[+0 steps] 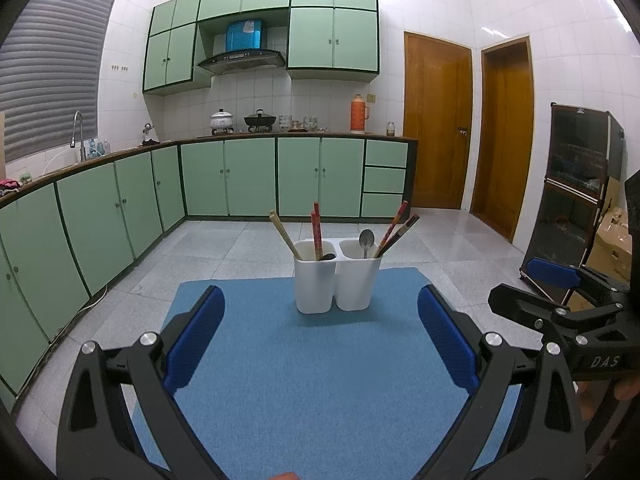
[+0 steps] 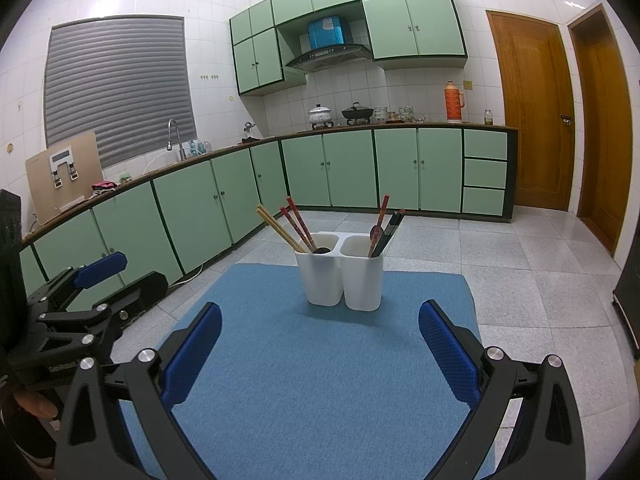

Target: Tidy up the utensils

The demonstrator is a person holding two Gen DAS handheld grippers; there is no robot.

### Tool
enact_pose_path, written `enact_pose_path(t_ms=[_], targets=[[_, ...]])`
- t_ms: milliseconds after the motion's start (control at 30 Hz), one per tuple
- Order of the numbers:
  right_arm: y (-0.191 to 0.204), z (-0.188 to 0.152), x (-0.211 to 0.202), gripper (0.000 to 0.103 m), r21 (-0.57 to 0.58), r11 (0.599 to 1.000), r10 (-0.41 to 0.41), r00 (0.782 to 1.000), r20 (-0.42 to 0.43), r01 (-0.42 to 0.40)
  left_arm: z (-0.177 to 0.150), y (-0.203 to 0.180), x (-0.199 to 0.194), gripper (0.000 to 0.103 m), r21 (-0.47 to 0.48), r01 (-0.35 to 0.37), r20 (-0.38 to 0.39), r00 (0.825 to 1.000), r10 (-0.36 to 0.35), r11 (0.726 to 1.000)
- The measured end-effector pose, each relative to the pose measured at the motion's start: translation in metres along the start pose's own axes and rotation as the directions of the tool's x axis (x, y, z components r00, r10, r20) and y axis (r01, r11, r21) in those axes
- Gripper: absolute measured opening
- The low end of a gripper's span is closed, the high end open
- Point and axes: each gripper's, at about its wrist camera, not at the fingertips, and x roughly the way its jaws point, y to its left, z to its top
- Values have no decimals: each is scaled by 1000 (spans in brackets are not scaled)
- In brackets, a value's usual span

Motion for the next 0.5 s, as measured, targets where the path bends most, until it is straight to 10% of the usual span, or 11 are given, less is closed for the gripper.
enact_pose_path(t_ms=[500], targets=[[2, -2, 2, 97, -7, 1000, -7, 1000, -4, 7, 0, -2, 4, 94, -10, 8, -1, 1000, -8, 1000]])
